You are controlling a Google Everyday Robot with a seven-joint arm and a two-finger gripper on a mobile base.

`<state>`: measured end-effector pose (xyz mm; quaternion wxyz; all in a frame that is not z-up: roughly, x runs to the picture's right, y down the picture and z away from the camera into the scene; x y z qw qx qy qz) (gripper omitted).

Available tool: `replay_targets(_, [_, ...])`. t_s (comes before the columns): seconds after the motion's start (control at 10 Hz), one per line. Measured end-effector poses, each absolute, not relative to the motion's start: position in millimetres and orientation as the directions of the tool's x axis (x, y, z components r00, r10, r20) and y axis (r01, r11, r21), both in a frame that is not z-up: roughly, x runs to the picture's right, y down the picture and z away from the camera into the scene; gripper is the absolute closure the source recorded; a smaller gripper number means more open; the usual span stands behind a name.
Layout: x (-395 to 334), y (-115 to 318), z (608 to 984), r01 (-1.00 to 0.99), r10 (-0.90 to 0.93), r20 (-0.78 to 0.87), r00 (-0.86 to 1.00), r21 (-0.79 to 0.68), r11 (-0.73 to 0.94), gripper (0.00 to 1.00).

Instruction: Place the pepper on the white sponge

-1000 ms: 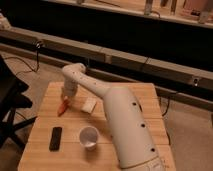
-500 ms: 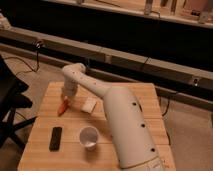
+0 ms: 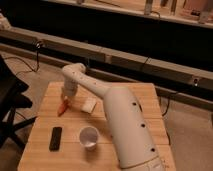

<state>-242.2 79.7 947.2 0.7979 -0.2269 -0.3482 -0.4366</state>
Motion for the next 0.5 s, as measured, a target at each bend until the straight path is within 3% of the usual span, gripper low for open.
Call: replay_targets(0.5, [-256.9,31.7,867.4,0.845,-0.672,0.661,0.335,0.104,0.524,1.00])
